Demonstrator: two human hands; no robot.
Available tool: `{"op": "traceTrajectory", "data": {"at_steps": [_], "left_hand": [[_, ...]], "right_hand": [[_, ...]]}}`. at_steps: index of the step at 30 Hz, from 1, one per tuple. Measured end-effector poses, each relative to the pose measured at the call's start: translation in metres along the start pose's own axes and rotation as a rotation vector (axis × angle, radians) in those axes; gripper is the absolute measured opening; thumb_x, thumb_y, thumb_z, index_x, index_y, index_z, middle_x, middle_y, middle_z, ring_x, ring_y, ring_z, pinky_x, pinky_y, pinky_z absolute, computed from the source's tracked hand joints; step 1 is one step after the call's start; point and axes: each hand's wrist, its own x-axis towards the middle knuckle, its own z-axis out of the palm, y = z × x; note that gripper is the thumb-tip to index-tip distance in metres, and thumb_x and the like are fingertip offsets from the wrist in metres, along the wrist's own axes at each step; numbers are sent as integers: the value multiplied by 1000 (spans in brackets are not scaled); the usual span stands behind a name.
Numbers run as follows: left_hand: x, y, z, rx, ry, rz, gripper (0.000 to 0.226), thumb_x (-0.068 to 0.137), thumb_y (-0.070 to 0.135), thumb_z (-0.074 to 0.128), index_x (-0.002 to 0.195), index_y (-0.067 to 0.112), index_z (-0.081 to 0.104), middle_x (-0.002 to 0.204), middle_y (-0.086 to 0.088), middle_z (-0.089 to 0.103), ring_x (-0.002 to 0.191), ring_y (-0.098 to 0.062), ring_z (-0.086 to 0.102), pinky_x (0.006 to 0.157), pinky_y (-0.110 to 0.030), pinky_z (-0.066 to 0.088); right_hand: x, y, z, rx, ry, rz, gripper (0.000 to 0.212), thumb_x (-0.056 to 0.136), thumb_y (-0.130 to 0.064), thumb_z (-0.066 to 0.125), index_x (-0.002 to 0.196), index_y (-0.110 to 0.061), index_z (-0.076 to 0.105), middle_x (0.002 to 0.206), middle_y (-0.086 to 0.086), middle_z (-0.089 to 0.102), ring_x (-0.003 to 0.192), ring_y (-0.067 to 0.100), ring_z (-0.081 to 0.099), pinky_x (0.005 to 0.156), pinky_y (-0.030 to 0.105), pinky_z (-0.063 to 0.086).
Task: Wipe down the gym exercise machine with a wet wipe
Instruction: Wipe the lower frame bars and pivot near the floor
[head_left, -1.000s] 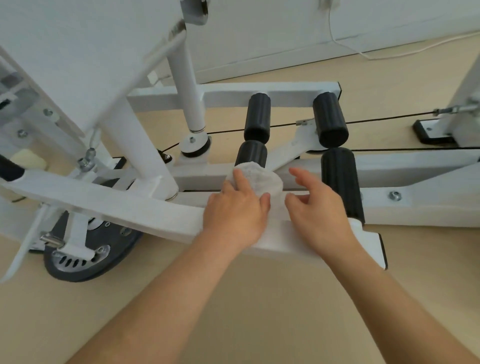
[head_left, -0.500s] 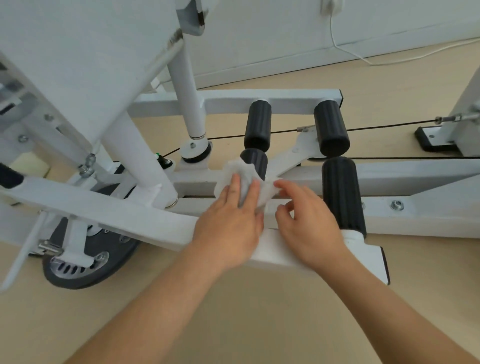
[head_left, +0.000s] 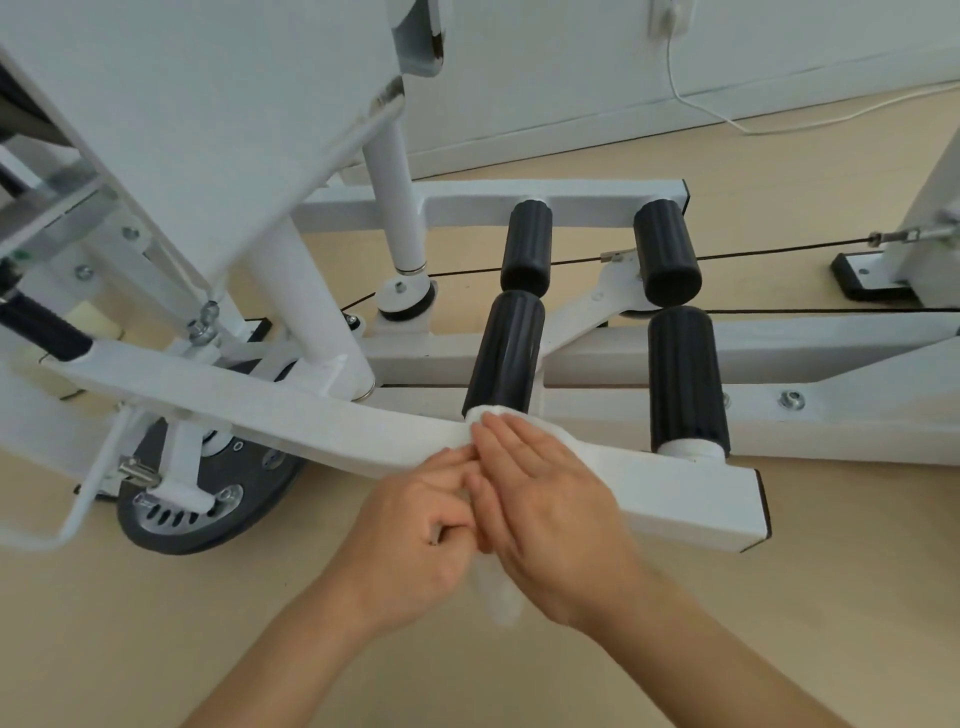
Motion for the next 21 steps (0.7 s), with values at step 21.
{"op": "traceTrajectory", "data": {"at_steps": [21], "left_hand": [[36,22,47,516,134,30,21,80,21,42,92,20,59,95,5,51,89,-21,49,69,-38,47]], "right_hand": [[-58,60,-45,-305,-131,588,90,94,-63,13,146,9,32,151,30,31,141,40,32,113,45,31]]}}
